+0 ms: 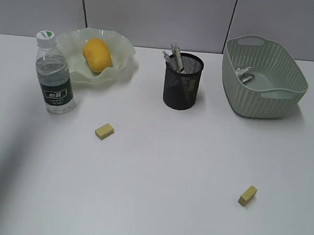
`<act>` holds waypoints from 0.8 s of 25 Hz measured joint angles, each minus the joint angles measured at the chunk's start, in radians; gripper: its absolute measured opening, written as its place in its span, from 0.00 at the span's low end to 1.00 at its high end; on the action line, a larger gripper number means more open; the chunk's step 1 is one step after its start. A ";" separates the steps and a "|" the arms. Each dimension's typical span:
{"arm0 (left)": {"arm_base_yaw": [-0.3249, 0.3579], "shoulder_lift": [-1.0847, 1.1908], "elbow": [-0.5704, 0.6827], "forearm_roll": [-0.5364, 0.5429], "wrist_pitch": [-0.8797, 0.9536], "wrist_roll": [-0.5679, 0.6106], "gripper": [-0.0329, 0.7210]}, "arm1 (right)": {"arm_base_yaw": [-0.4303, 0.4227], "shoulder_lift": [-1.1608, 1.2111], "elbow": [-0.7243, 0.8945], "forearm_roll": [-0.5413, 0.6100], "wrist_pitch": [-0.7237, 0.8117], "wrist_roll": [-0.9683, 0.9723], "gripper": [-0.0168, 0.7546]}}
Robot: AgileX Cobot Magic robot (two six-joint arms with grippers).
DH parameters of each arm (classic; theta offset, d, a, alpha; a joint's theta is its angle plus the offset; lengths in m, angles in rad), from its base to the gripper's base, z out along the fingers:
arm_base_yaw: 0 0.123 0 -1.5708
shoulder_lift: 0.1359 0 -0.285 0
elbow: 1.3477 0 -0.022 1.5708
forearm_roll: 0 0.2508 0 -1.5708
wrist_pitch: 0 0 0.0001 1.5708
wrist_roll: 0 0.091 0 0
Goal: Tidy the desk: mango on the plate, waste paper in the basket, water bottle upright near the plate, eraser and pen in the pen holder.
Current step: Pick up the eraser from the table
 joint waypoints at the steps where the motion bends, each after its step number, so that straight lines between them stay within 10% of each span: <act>1: 0.000 -0.010 0.026 0.000 -0.001 0.011 0.58 | 0.000 0.000 0.000 0.000 0.000 0.000 0.88; 16: -0.002 -0.785 0.983 0.032 -0.269 0.003 0.60 | 0.000 0.000 0.000 0.000 0.000 0.000 0.88; 20: -0.002 -1.003 1.097 0.001 -0.264 -0.015 0.77 | 0.000 0.000 0.000 0.001 0.000 0.000 0.88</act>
